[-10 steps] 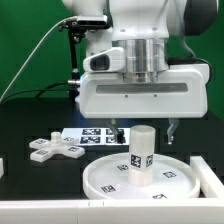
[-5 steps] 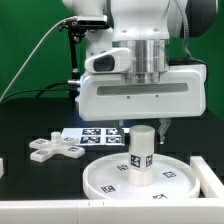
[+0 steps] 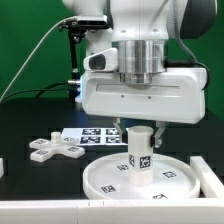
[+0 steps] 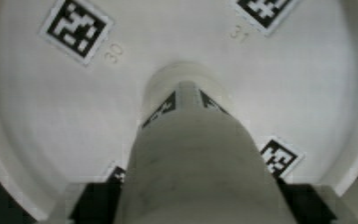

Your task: Assemble round table

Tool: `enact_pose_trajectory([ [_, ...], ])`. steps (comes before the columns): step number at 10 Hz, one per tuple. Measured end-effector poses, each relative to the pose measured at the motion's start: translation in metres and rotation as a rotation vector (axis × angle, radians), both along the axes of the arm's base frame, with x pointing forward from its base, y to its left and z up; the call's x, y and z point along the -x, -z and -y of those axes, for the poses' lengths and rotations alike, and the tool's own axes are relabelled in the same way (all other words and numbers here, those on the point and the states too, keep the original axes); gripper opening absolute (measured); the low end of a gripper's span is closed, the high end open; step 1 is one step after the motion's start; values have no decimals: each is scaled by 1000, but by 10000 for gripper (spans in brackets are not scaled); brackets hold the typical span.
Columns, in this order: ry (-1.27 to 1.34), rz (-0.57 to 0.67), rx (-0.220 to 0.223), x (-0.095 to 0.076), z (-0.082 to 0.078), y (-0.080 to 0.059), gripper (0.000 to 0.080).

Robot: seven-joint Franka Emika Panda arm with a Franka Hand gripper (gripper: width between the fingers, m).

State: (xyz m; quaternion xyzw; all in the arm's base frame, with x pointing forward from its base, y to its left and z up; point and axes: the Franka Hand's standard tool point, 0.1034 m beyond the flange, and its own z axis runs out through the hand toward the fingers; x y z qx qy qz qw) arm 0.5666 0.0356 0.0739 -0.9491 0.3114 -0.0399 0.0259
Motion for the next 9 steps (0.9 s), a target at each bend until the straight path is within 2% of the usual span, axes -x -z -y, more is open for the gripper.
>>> enact_pose_trajectory([
  [3,543,3,-104,5,0,1,406],
  [5,690,-6,-122,6,-2,1,406],
  [7,680,-7,-120,6,-2,2,406],
  [8,597,-17,-109,7,-2,2,568],
  [9,461,-61,-102,7,-3,-1,625],
])
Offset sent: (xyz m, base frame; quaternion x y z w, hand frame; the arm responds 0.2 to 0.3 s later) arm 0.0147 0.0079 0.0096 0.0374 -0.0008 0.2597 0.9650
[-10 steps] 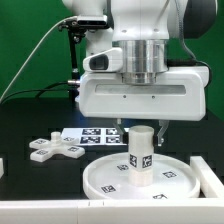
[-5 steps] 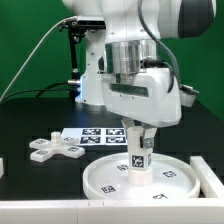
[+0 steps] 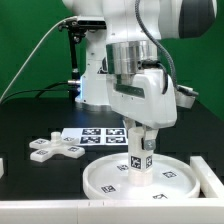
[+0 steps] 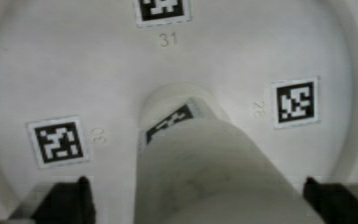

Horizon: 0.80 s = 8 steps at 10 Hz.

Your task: Assemble round table

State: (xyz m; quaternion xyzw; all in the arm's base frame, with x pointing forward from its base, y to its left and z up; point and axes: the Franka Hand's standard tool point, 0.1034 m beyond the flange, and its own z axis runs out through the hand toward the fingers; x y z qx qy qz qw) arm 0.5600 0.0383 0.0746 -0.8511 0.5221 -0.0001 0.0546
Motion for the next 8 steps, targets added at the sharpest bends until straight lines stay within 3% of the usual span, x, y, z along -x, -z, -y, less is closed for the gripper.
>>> enact_pose_trajectory([
  [3,-425,39,26,-3,-7,-3,642],
  [6,-614,57,39,-3,-4,-2,649],
  [8,-932,64,85,-3,-4,-2,649],
])
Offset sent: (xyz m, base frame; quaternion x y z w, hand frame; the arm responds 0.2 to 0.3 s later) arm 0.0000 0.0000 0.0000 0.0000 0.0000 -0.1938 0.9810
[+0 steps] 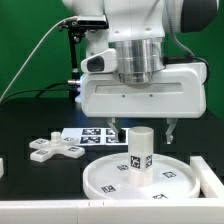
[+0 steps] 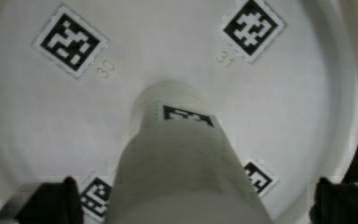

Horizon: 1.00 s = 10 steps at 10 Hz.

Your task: Assemble round table

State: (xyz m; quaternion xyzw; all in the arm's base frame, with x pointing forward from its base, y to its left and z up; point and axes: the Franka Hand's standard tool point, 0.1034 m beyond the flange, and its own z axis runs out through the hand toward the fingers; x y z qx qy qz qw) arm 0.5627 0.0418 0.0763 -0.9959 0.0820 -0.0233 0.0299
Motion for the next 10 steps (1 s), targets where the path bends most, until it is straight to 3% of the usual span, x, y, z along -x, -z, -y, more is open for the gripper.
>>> enact_pose_trajectory([
  [4,-382,18,42,-1,4,0,649],
  [7,-810,21,128,-4,2,0,649],
  [9,-831,23,129,-5,7,-1,649],
  [10,-805,23,128,-5,7,-1,534],
])
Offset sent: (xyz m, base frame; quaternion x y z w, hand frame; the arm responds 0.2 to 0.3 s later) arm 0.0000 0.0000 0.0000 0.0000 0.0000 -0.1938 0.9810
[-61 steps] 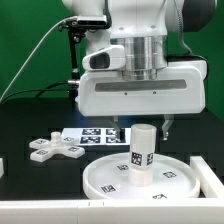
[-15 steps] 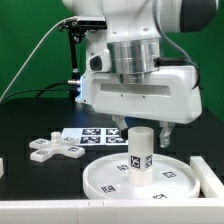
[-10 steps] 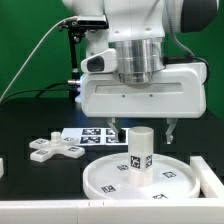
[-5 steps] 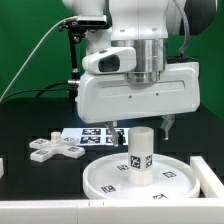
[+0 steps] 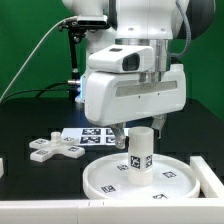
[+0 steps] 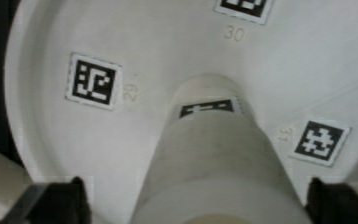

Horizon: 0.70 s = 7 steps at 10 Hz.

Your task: Assemble round table

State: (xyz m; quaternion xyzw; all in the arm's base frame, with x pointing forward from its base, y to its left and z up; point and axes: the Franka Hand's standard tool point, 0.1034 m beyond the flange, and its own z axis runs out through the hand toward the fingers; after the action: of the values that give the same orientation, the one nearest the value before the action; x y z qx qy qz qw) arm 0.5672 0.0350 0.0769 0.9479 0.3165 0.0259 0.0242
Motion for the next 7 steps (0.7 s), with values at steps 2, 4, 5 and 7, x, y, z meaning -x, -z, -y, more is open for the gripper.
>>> enact_pose_trajectory([
  [2,81,-3,-6,1,0,1,407],
  [4,239,7,-15,1,-1,2,407],
  [5,375,20,-24,1,-6,2,407],
  [7,622,29,-37,1,-8,2,407],
])
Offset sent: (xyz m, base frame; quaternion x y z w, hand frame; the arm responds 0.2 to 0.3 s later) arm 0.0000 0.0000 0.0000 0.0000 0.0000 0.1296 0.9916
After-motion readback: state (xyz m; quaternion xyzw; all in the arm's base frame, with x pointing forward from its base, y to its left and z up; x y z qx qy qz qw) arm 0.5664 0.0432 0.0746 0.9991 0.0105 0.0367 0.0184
